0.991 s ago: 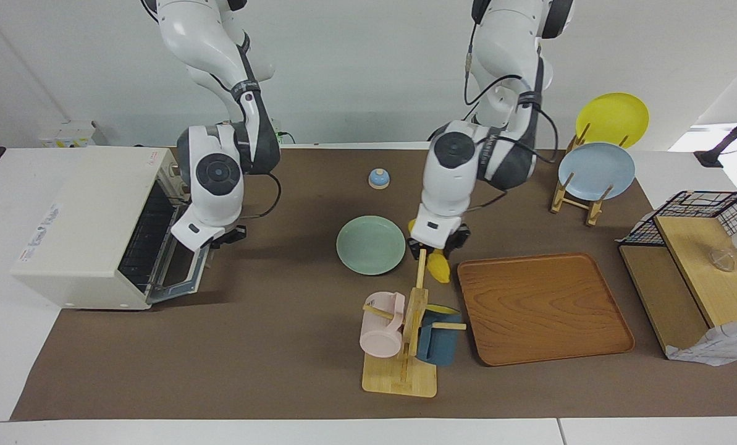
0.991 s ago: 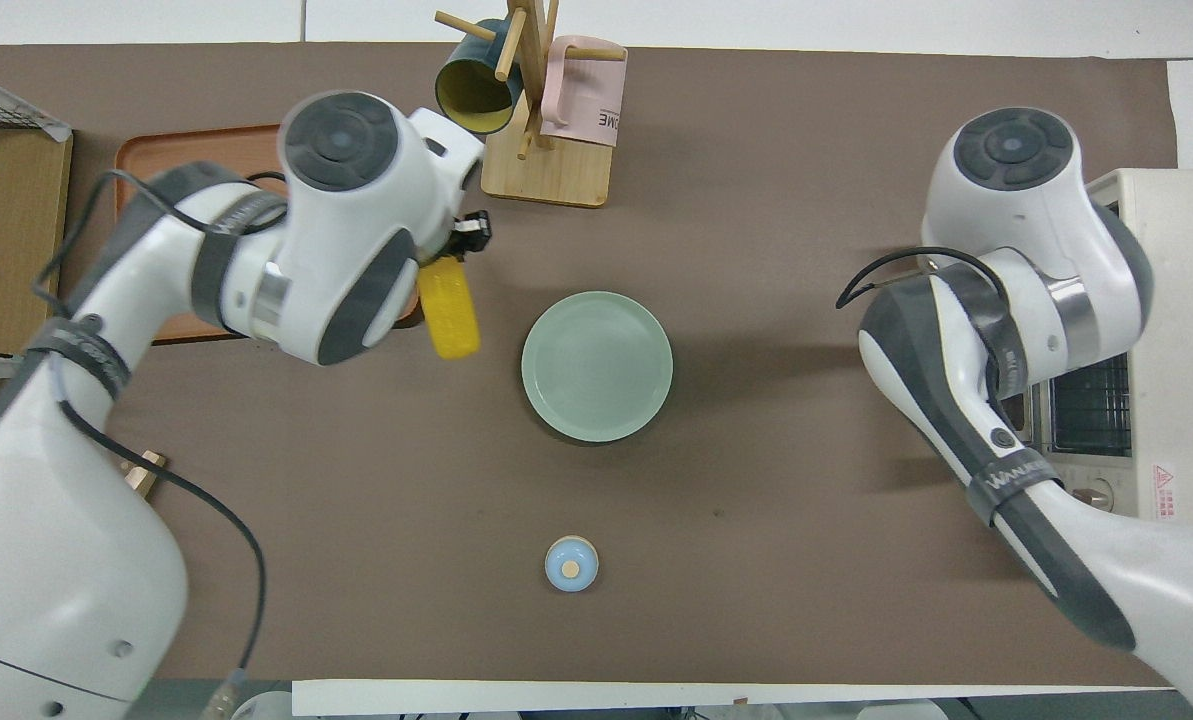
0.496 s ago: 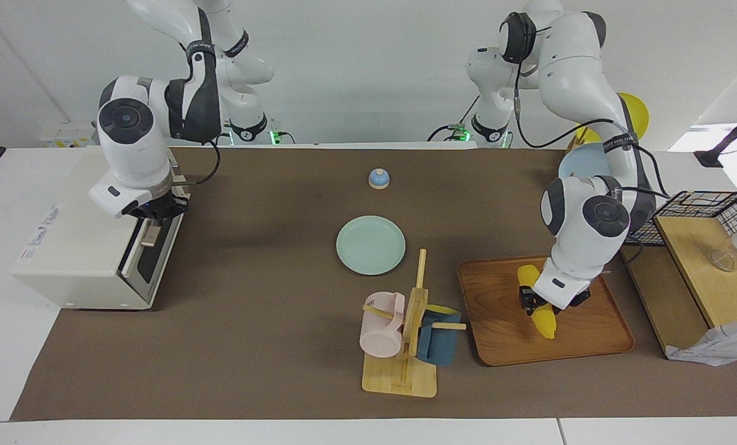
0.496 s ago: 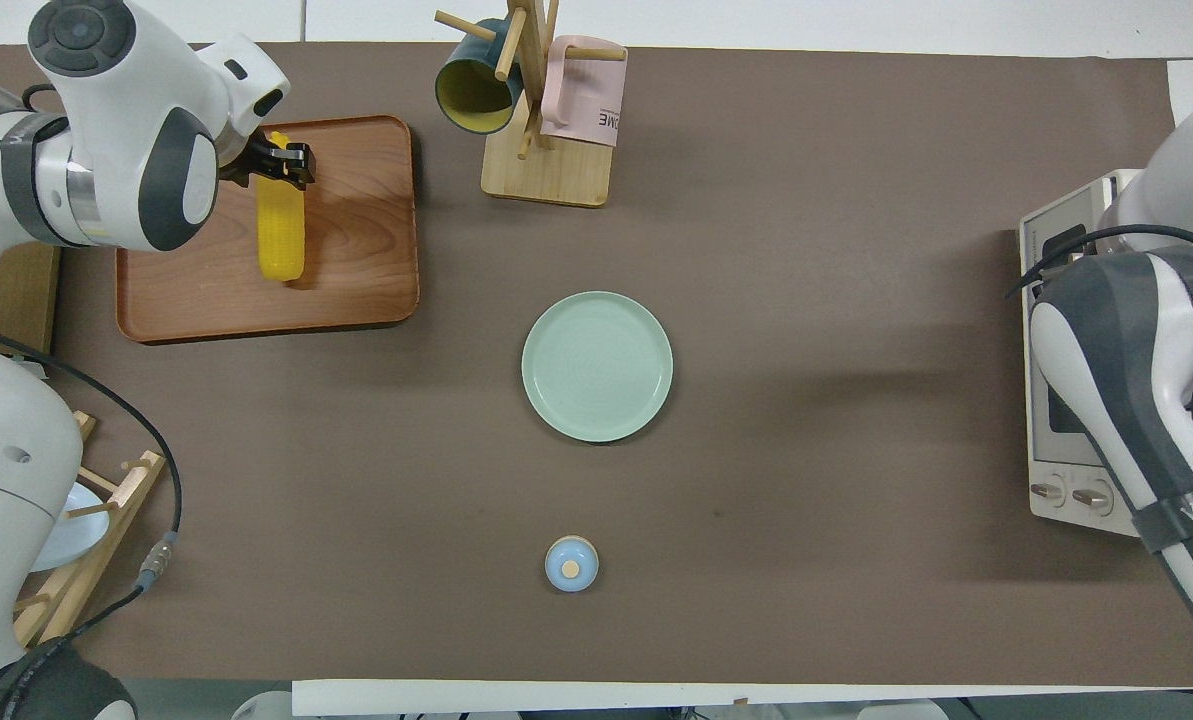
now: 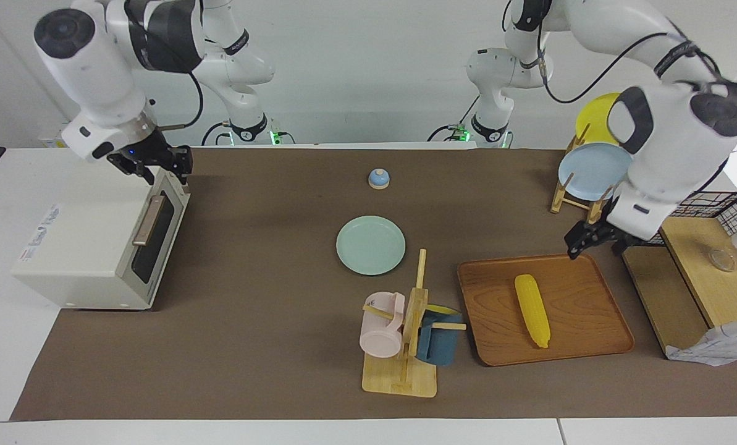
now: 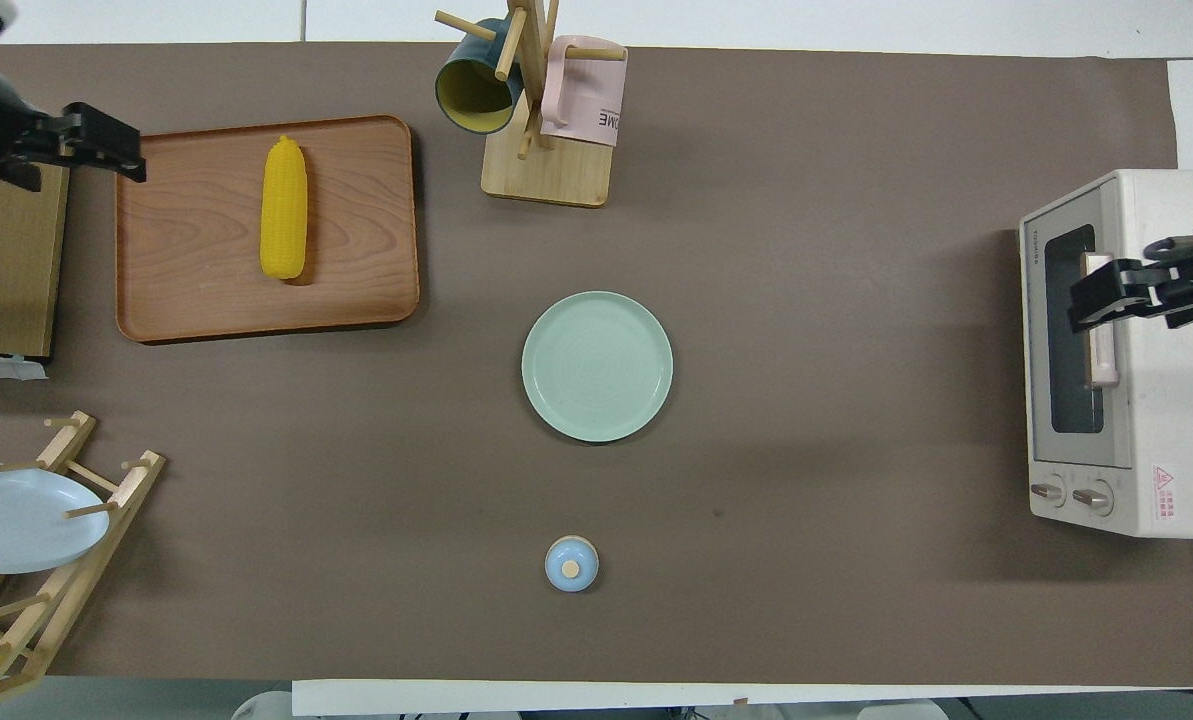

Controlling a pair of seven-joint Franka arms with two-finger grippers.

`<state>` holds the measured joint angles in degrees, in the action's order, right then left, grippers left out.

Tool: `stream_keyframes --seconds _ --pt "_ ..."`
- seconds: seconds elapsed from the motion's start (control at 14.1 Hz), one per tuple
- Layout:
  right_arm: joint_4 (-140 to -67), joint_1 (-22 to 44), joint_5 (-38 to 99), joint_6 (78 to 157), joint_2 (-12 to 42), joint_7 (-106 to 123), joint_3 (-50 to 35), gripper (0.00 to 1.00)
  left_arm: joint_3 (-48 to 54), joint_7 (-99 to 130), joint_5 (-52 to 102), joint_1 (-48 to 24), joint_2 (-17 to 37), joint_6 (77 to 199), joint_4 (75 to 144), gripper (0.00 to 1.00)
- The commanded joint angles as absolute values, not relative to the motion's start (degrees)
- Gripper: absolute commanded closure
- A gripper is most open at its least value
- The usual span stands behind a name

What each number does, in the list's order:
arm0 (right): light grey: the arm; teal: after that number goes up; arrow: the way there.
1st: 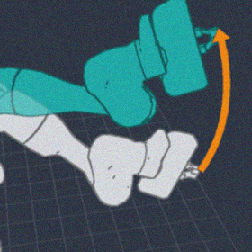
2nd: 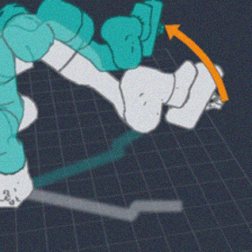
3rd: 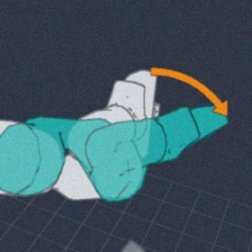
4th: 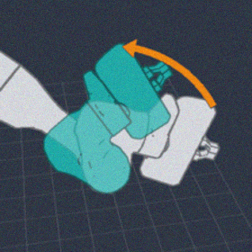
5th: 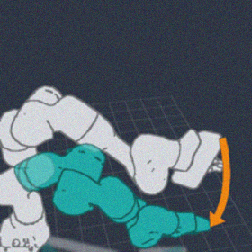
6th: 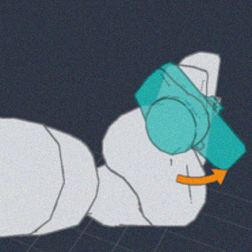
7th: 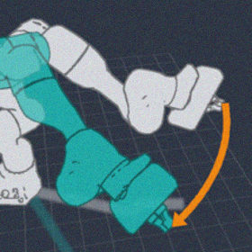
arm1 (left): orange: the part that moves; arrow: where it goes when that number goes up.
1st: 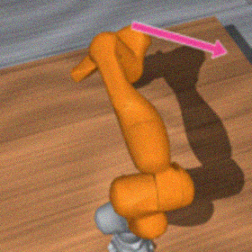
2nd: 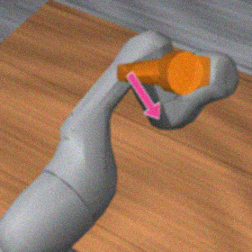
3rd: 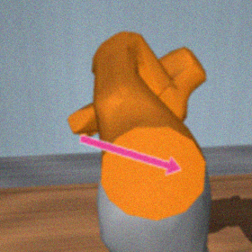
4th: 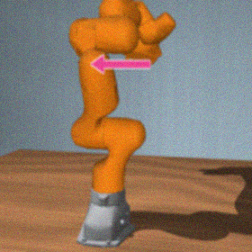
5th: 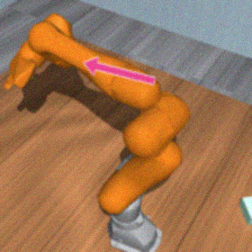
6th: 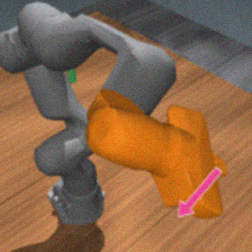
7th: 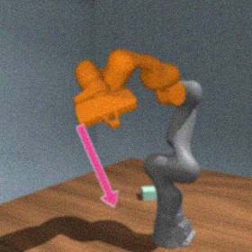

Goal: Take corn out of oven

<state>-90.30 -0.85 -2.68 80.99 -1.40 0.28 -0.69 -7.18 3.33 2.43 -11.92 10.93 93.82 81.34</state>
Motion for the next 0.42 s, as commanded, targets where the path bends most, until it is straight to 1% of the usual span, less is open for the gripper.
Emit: stream_keyframes --seconds 0.0,0.14,0.21,0.35 --pt "-86.66 -1.32 -1.14 78.05 -2.8 -1.85 -0.62 0.0 -6.59 2.9 3.25 -12.13 3.54 86.34 83.23 0.0" --pt "-88.23 -1.41 -1.14 78.83 -3.42 -1.93 -0.44 0.0 -6.68 2.81 2.73 -12.22 2.46 80.02 82.45 0.01" --pt "-89.9 -1.41 -1.14 80.14 -4.21 -1.93 -0.44 0.0 -6.59 2.73 2.46 -12.22 2.46 78.15 80.88 0.01" --pt "-90.26 -1.93 -1.14 79.89 -4.48 -1.76 -0.35 0.0 -6.5 1.68 2.37 -12.22 2.29 77.34 79.98 0.01"
